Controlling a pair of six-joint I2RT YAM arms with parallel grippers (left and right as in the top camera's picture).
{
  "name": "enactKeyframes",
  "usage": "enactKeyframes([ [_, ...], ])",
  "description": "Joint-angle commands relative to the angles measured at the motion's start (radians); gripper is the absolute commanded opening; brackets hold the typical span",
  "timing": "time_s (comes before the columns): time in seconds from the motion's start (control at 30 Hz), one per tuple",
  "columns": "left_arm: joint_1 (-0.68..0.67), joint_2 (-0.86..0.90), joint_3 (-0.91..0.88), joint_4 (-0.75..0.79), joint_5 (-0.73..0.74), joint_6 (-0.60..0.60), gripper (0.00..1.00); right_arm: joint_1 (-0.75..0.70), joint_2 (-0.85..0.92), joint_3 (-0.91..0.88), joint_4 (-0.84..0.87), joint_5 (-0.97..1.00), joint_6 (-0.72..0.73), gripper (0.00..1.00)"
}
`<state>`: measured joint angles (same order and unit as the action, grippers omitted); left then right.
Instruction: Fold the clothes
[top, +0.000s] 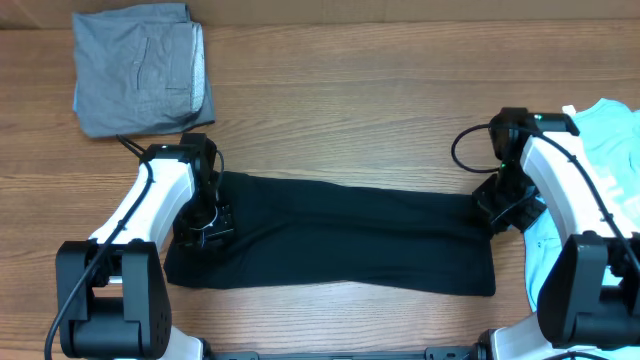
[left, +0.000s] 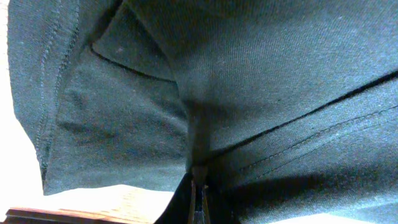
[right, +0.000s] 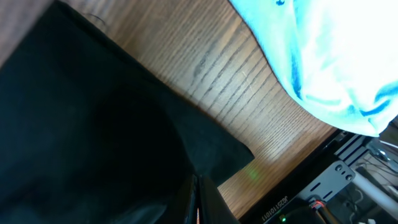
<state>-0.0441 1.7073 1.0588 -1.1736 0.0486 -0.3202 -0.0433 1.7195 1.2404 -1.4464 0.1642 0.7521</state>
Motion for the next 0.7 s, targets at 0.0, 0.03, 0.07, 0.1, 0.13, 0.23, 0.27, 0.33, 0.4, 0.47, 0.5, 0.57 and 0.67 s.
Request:
enactKeyframes([
  [0.0, 0.000, -0.011, -0.009, -0.006, 0.003, -0.020, 0.06, 0.003, -0.026, -0.030, 0.014, 0.011, 0.008, 0.04],
  [0.03, 0.000, -0.011, -0.009, -0.008, 0.003, -0.019, 0.15, 0.003, -0.026, -0.034, 0.013, 0.011, 0.008, 0.04],
  [0.07, 0.000, -0.011, -0.009, -0.008, 0.004, -0.019, 0.25, 0.003, -0.026, -0.037, 0.013, 0.011, 0.006, 0.13],
  [0.1, 0.000, -0.011, -0.009, -0.008, 0.003, -0.019, 0.34, 0.003, -0.026, -0.038, 0.013, 0.011, 0.000, 0.20],
  [0.13, 0.000, -0.011, -0.009, -0.008, 0.004, -0.019, 0.43, 0.003, -0.026, -0.038, 0.012, 0.011, -0.002, 0.27],
  [0.23, 0.000, -0.011, -0.009, -0.010, 0.020, -0.019, 0.54, 0.003, -0.026, -0.038, 0.014, 0.011, -0.027, 0.55],
  [0.27, 0.000, -0.011, -0.009, -0.010, 0.027, -0.019, 0.54, 0.003, -0.026, -0.038, 0.013, 0.011, -0.031, 0.65],
  [0.33, 0.000, -0.011, -0.008, -0.007, 0.021, -0.017, 0.43, 0.003, -0.026, -0.038, 0.017, 0.011, -0.031, 0.72],
  [0.4, 0.000, -0.011, 0.015, 0.001, 0.011, -0.017, 0.31, 0.003, -0.026, -0.035, 0.035, 0.010, -0.046, 0.76],
  [0.47, 0.000, -0.012, 0.055, -0.006, 0.015, -0.017, 0.27, 0.003, -0.026, -0.031, 0.044, 0.009, -0.046, 0.80],
  [0.5, 0.000, -0.012, 0.079, -0.012, 0.016, -0.017, 0.27, 0.003, -0.026, -0.029, 0.047, 0.005, -0.046, 0.82],
  [0.57, -0.003, -0.013, 0.142, -0.027, 0.024, -0.016, 0.26, 0.003, -0.026, -0.028, 0.068, -0.031, -0.066, 0.86],
  [0.67, -0.013, -0.013, 0.219, -0.012, 0.079, 0.035, 0.23, 0.003, -0.025, -0.029, 0.124, -0.117, -0.136, 0.84],
])
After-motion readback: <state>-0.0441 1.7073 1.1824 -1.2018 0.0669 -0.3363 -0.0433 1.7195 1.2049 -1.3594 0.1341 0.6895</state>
